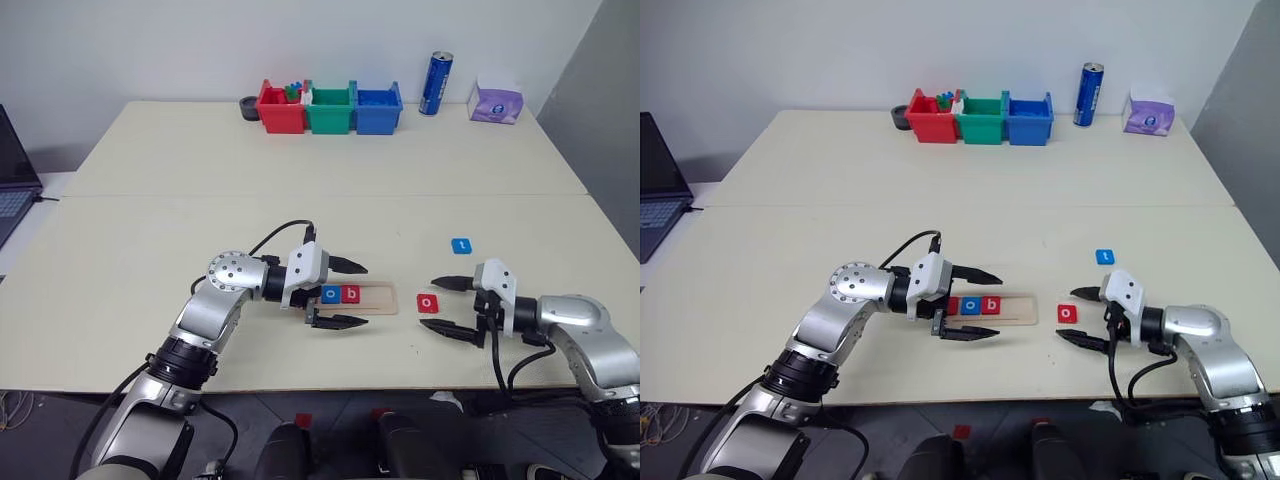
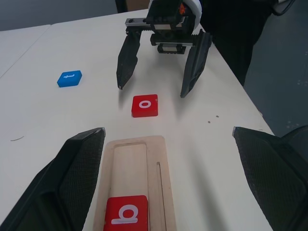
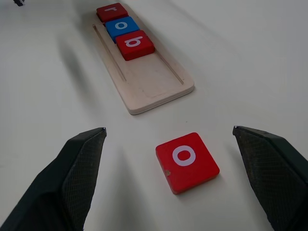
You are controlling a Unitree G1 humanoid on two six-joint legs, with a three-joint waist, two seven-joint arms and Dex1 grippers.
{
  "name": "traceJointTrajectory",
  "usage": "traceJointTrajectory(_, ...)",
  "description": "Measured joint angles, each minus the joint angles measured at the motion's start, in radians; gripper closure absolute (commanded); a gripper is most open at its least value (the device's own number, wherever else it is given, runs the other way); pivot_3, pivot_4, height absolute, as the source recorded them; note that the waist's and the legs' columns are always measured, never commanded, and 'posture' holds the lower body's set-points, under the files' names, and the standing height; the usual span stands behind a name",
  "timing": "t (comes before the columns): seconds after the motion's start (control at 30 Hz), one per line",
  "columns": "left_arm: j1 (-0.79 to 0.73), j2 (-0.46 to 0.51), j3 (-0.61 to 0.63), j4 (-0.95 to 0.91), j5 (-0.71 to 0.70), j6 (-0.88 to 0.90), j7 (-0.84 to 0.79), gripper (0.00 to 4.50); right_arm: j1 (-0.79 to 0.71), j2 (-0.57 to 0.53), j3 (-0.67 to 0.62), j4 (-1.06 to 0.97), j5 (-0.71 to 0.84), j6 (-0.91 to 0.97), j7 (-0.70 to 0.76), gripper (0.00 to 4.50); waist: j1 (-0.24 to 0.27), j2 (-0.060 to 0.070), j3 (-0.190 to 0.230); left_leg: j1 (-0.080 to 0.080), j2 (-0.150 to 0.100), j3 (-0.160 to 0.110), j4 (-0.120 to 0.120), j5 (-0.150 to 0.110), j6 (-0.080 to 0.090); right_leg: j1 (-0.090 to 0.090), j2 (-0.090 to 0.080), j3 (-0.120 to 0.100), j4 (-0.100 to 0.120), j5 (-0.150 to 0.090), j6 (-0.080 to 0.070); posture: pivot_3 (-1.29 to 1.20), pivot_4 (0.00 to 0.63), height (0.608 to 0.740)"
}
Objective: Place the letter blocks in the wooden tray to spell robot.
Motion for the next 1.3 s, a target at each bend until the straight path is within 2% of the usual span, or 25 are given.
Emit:
traceJointTrajectory(0.37, -0.002, 0.011, 0.000, 0.000, -0.002, -0.006, -0.036, 0.00, -0.042, 0.012, 0.048, 0.128, -0.032, -0.068, 0.042, 0.02, 0.001, 0.000, 0.000, 0.000, 0.000, 0.000, 0.000, 0.000, 0.000, 0.000, -0.001, 0.000, 0.000, 0.000, 0.000, 0.00, 0.150, 0.740)
traceJointTrajectory(0.47, -0.001, 0.015, 0.000, 0.000, -0.005, -0.008, -0.055, 0.00, -0.044, 0.012, 0.048, 0.153, -0.034, -0.072, 0.044, 0.59, 0.001, 0.000, 0.000, 0.000, 0.000, 0.000, 0.000, 0.000, 0.000, 0.000, -0.001, 0.000, 0.000, 0.000, 0.000, 0.00, 0.150, 0.740)
traceJointTrajectory(0.7, -0.004, 0.018, 0.000, -0.001, -0.009, -0.008, -0.079, 0.00, -0.058, 0.016, 0.048, 0.164, -0.033, -0.068, 0.042, 3.07, 0.001, 0.000, 0.000, 0.000, 0.000, 0.000, 0.000, 0.000, 0.000, 0.000, -0.001, 0.000, 0.000, 0.000, 0.000, 0.00, 0.150, 0.740)
traceJointTrajectory(0.93, -0.022, 0.027, 0.034, 0.004, -0.031, -0.004, -0.079, 0.00, -0.076, 0.017, 0.045, 0.117, -0.012, -0.015, 0.041, 3.06, -0.001, 0.000, 0.000, 0.000, 0.000, -0.002, 0.001, 0.000, 0.000, 0.000, -0.001, 0.001, 0.001, 0.000, 0.000, 0.00, 0.150, 0.740)
traceJointTrajectory(1.13, -0.001, 0.142, 0.117, 0.064, -0.047, -0.013, -0.109, 0.00, -0.162, 0.040, 0.044, -0.014, 0.040, 0.090, 0.033, 3.06, -0.008, 0.000, 0.000, 0.001, 0.001, -0.005, 0.000, 0.000, 0.000, -0.001, 0.001, 0.000, 0.002, 0.000, 0.000, 0.00, 0.150, 0.740)
traceJointTrajectory(1.3, 0.014, 0.175, 0.145, 0.087, -0.045, -0.033, -0.113, 0.00, -0.242, 0.099, 0.119, 0.028, 0.015, 0.086, 0.035, 3.06, 0.006, 0.000, 0.000, -0.001, 0.000, -0.005, 0.001, 0.000, 0.000, -0.001, -0.002, -0.001, 0.001, 0.000, 0.000, 0.00, 0.150, 0.740)
